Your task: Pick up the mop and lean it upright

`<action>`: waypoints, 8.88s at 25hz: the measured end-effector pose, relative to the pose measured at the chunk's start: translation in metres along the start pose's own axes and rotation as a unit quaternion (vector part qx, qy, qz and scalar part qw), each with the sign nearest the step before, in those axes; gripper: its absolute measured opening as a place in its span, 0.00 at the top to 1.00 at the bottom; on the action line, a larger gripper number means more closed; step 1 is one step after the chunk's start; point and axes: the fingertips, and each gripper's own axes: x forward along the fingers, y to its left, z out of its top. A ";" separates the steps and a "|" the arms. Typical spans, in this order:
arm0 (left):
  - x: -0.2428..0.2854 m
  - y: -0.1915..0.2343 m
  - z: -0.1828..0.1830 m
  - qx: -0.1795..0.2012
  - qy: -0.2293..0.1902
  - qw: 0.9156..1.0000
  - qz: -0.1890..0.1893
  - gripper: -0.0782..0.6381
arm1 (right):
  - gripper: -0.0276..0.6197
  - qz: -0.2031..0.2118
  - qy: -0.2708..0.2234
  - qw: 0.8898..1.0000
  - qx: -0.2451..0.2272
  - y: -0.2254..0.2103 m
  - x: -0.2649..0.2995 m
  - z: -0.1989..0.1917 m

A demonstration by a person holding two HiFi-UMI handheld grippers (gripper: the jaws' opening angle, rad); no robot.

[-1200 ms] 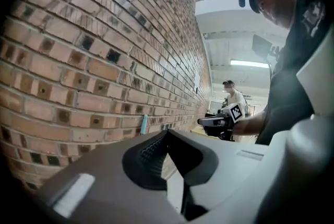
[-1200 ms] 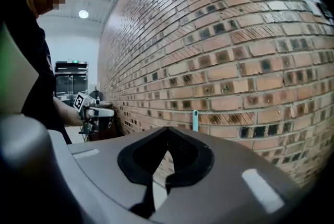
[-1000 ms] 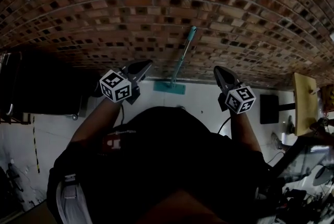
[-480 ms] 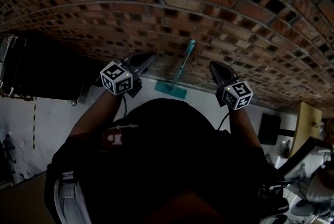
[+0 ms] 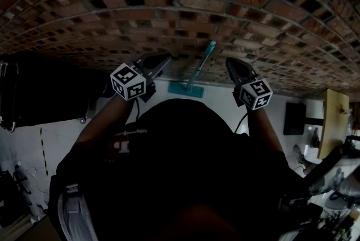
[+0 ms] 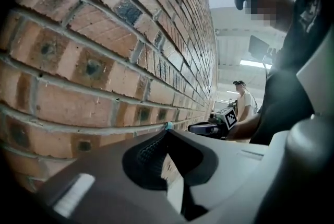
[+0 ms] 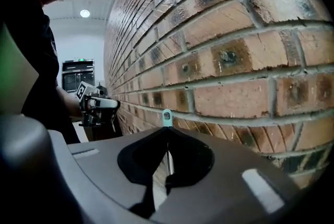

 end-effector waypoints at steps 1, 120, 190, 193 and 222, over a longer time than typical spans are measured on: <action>0.001 0.001 -0.001 -0.001 0.002 1.000 -0.002 0.90 | 0.93 -0.001 0.001 1.000 -0.001 0.000 0.001 -0.001; -0.066 -0.118 0.309 0.109 -0.140 0.980 -0.092 0.90 | 0.80 0.084 -0.071 0.987 -0.118 0.138 -0.089 0.422; 0.003 -0.038 0.023 0.014 -0.002 0.999 -0.038 0.90 | 0.80 0.096 0.073 0.990 -0.068 0.041 0.063 -0.041; 0.006 -0.032 0.013 0.007 0.004 0.999 -0.036 0.90 | 0.80 0.087 0.088 0.990 -0.068 0.029 0.073 -0.067; 0.015 -0.016 -0.018 -0.025 0.024 0.999 -0.035 0.90 | 0.69 0.052 0.110 0.990 -0.067 0.005 0.115 -0.111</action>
